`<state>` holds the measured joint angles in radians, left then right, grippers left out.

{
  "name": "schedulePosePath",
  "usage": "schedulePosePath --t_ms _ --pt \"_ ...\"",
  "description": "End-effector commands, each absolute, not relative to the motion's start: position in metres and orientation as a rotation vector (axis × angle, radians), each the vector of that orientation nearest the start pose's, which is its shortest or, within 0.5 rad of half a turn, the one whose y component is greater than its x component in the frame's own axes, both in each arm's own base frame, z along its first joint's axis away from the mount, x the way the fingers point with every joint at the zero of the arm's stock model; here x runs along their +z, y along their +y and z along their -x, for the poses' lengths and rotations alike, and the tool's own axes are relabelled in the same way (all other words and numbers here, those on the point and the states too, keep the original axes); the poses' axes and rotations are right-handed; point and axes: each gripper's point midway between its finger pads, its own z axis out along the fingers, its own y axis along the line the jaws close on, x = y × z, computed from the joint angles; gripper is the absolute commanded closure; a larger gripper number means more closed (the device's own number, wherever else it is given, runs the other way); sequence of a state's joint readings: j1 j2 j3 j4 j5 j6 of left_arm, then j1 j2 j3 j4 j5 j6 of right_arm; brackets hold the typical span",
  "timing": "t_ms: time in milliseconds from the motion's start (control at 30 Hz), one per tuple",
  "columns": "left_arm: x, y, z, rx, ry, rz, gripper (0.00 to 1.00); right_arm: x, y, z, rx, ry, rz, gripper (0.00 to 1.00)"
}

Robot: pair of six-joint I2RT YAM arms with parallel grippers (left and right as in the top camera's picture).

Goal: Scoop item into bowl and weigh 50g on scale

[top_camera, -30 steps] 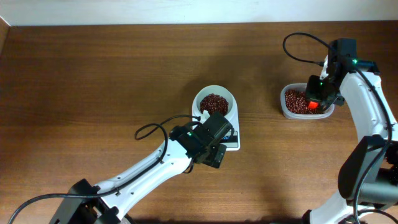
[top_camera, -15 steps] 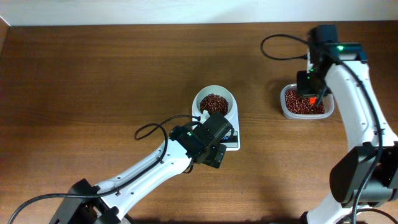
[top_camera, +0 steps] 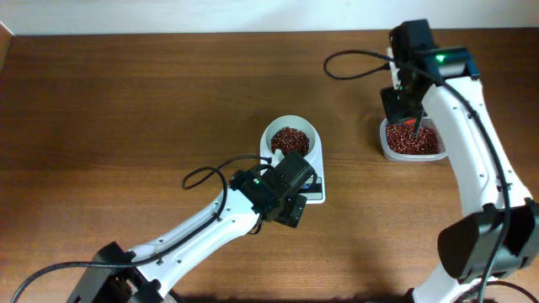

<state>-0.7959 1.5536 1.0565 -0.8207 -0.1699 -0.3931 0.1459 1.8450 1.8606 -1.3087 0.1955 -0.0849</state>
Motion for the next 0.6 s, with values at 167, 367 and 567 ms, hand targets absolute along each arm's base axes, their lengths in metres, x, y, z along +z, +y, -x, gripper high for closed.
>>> schedulePosePath --t_ms 167,367,567 --pt "0.074 -0.205 -0.245 0.022 2.793 -0.531 0.01 0.267 0.171 -0.380 0.805 2.505 0.763 0.96" --pt "0.074 -0.205 -0.245 0.022 2.793 -0.531 0.01 0.242 0.211 -0.368 0.845 2.543 0.906 0.96" --pt "0.074 -0.205 -0.245 0.022 2.793 -0.531 0.01 0.199 0.229 -0.364 0.602 2.639 1.063 0.96"
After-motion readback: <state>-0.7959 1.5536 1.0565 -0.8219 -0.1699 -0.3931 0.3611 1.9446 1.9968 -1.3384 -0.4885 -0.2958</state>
